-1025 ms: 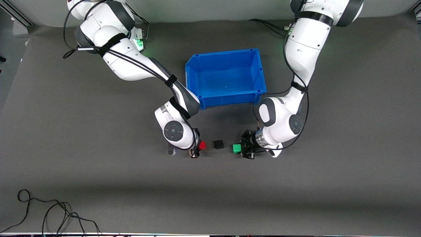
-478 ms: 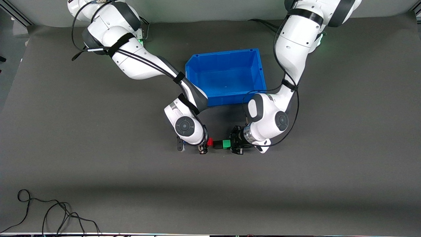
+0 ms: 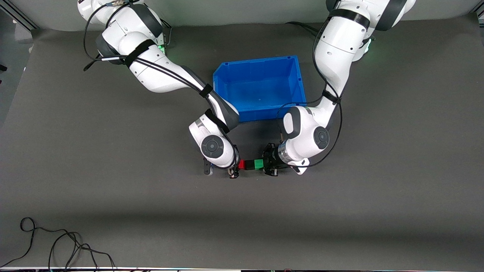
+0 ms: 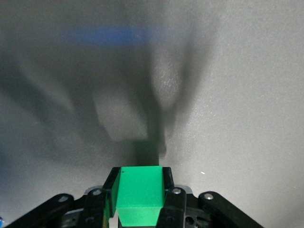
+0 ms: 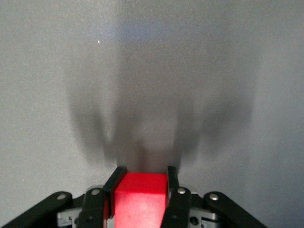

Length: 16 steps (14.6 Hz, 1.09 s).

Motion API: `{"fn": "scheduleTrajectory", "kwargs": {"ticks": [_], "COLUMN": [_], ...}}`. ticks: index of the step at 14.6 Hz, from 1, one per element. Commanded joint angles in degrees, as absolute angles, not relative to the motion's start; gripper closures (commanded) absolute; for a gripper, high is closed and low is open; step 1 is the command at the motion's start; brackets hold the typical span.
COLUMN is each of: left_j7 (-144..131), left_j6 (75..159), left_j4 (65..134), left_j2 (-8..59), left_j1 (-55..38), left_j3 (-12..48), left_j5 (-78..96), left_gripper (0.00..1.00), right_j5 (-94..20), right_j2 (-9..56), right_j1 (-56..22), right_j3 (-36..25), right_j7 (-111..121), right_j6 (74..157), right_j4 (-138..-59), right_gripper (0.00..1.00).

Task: Attach green and red cubes to black cube
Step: 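Press the red and green cubes against the black cube from opposite sides, then open both grippers and lift them away from the cube row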

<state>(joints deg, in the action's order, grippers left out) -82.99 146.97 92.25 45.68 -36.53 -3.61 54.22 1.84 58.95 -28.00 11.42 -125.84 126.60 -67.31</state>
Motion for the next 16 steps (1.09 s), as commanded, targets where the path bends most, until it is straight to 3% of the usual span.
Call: {"fn": "scheduleTrajectory", "kwargs": {"ticks": [1, 2, 3, 4, 6, 10, 12, 16], "left_j7": [-84.5, -84.5, -84.5, -84.5, -84.2, -83.8, -83.8, -78.3], "left_j6": [147.2, 147.2, 147.2, 147.1, 147.1, 145.6, 140.8, 129.7], "left_j4": [90.9, 90.9, 90.9, 90.9, 90.9, 92.0, 92.4, 93.9], "left_j2": [46.5, 46.5, 46.5, 46.5, 46.5, 45.4, 43.8, 38.9], "left_j1": [-38.2, -38.3, -38.3, -38.3, -38.3, -36.6, -33.3, -26.5], "left_j3": [-4.7, -4.7, -4.7, -4.7, -4.7, -5.4, -6.1, -8.7], "left_j5": [54.3, 54.3, 54.3, 54.2, 53.6, 52.0, 48.2, 37.7], "left_gripper": [0.67, 0.67, 0.67, 0.57, 0.0, 0.0, 0.0, 0.0], "right_j5": [3.3, 3.3, 3.3, 3.3, 3.3, 3.3, 3.2, 3.1], "right_j2": [61.7, 61.6, 61.5, 61.2, 59.9, 54.2, 50.8, 41.8], "right_j1": [-28.7, -28.7, -28.7, -28.7, -28.4, -26.6, -26.5, -24.2], "right_j3": [10.9, 10.8, 10.8, 10.8, 10.8, 10.7, 9.6, 8.8], "right_j7": [-127.9, -127.9, -127.7, -127.4, -127.4, -123.2, -121.1, -113.0], "right_j6": [125.8, 125.8, 125.8, 125.7, 125.2, 125.1, 124.4, 109.5], "right_j4": [-63.6, -63.7, -63.7, -63.6, -63.7, -65.5, -66.7, -68.5], "right_gripper": [0.52, 0.21, 0.11, 0.0, 0.0, 0.0, 0.0, 0.0]}}
